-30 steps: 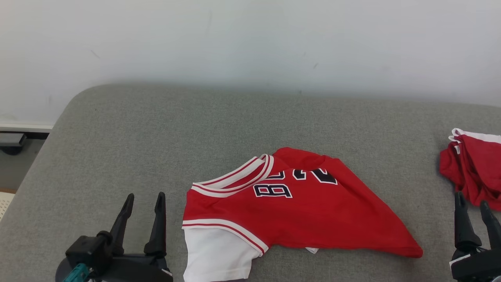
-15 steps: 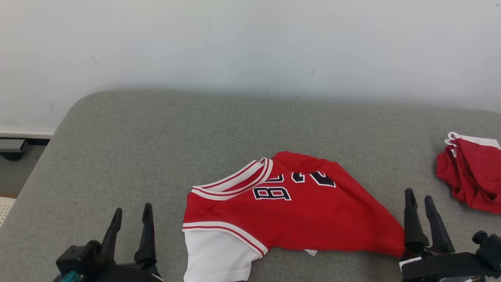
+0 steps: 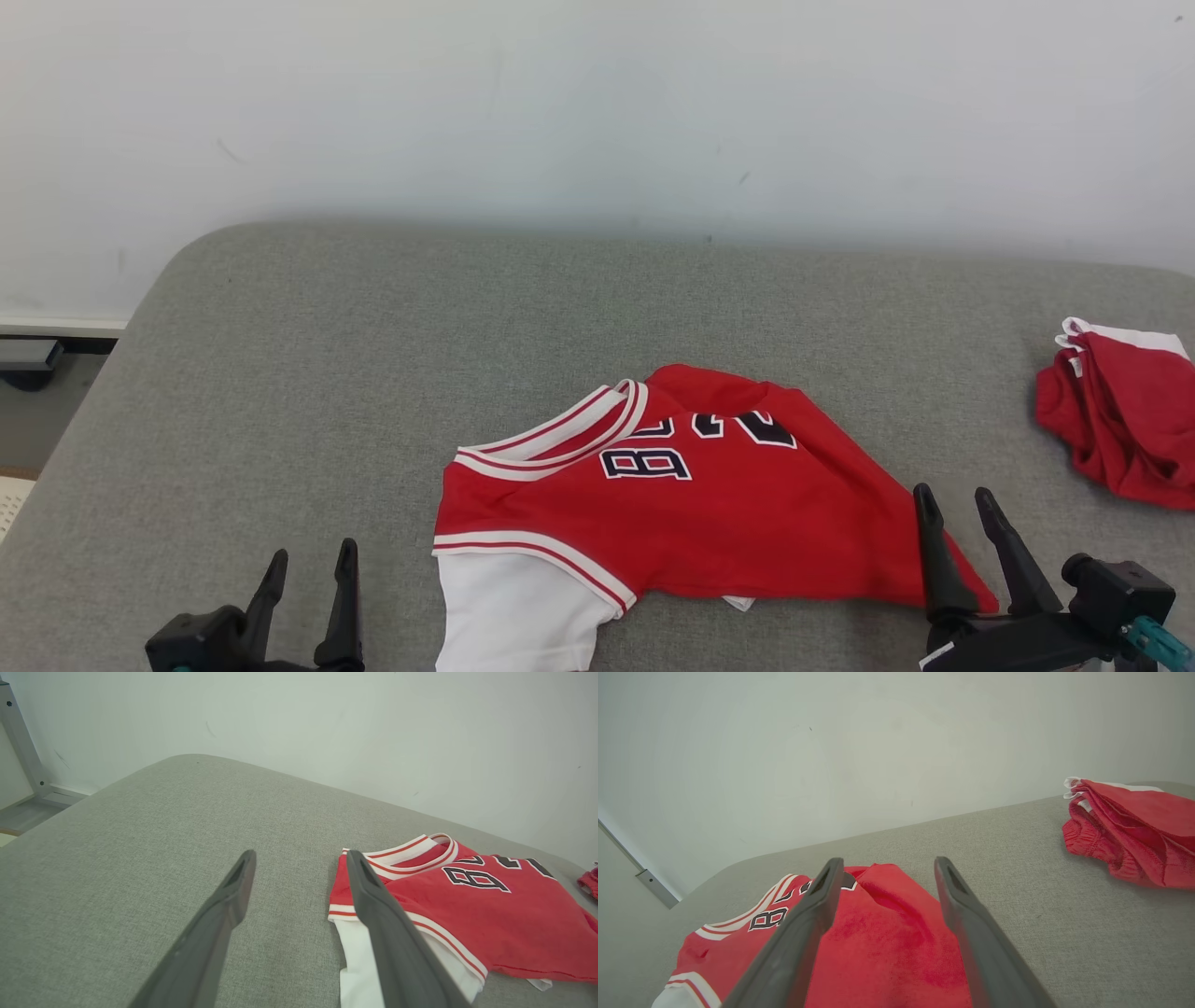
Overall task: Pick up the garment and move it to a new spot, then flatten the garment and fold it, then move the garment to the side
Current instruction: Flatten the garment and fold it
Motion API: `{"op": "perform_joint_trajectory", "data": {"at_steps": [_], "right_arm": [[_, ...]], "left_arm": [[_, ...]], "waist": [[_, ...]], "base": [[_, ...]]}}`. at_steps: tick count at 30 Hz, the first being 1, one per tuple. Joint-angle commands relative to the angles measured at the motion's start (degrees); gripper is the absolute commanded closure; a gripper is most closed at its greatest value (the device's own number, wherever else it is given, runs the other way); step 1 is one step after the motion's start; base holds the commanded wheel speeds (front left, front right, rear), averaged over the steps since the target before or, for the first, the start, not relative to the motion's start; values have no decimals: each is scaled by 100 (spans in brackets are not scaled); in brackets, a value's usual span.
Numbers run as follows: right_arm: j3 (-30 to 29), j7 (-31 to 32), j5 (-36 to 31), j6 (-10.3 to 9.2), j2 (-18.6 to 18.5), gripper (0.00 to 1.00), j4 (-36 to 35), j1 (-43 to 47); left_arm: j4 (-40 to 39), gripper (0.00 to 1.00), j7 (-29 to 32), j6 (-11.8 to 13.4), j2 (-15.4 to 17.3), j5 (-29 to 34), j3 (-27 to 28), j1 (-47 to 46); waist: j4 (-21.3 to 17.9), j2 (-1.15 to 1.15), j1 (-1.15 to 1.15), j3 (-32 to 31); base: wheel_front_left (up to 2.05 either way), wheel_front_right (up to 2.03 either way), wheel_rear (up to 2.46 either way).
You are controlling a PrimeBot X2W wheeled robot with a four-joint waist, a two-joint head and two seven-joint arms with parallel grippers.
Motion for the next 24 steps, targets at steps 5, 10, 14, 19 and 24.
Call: {"op": "perform_joint_trajectory", "data": {"at_steps": [5, 10, 14, 19, 24], "right_arm": [[-91, 125, -152, -1, -25, 0, 109, -57], [-38, 121, 20, -1, -27, 0, 149, -110], [19, 144, -4, -1, -28, 0, 198, -120], [10, 159, -66, -1, -27, 0, 243, -146], [-92, 488, -66, -1, -28, 0, 301, -171]], "left_arm": [[24, 0, -14, 37, 68, 76, -54, 81], [-43, 0, -45, 39, 51, 39, -29, 32], [-50, 0, -52, 14, 74, 3, -36, 21], [-53, 0, 41, 31, 72, -2, -88, -7], [-88, 0, 368, -57, -2, -247, -133, 45]], "waist": [[-43, 0, 0, 3], [-71, 0, 0, 25], [-86, 0, 0, 45], [-70, 0, 0, 50], [-60, 0, 0, 46]], "base": [[0, 0, 0], [0, 0, 0], [0, 0, 0], [0, 0, 0], [0, 0, 0]]}}
